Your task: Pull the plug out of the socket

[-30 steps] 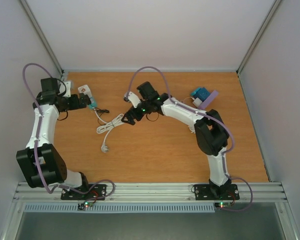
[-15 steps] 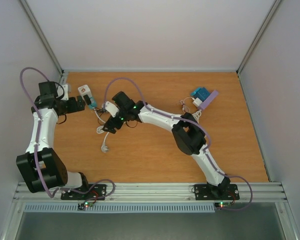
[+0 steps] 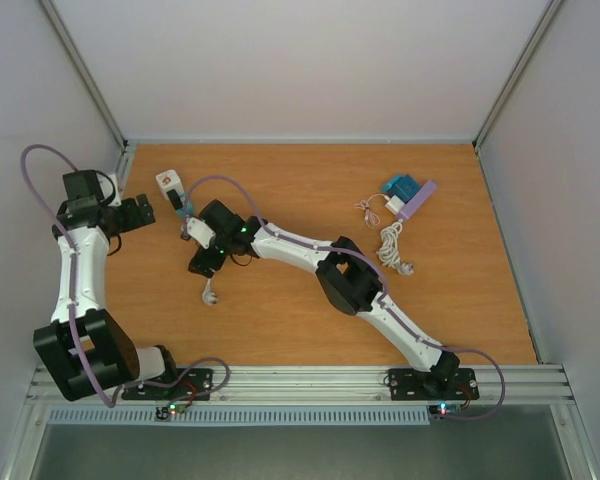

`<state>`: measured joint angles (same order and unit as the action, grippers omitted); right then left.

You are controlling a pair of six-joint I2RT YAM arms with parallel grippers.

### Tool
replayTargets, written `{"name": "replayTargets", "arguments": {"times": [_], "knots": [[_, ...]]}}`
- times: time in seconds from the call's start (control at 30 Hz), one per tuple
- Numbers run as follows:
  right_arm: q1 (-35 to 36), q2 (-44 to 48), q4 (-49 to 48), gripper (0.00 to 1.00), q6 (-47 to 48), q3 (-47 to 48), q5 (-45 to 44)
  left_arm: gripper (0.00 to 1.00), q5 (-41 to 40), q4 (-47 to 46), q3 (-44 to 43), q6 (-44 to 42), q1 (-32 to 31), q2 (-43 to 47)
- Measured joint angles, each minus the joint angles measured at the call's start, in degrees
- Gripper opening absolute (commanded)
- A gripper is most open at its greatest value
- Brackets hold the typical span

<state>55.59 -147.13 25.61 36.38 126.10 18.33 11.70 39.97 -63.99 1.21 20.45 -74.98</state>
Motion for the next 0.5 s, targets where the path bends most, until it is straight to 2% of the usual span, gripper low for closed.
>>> {"name": "replayTargets", "arguments": {"times": [0.13,0.5], "knots": [[0.0,-0.7,0.0,0.86,0.8,0.4,-1.0,1.00,-0.2,-0.2,0.0,1.0,0.7,0.4],[0.0,-0.3,0.2,0.51,4.2,-1.1,-5.2,1.00,-0.6,-0.4,0.0,1.4,0.7,0.4]]}}
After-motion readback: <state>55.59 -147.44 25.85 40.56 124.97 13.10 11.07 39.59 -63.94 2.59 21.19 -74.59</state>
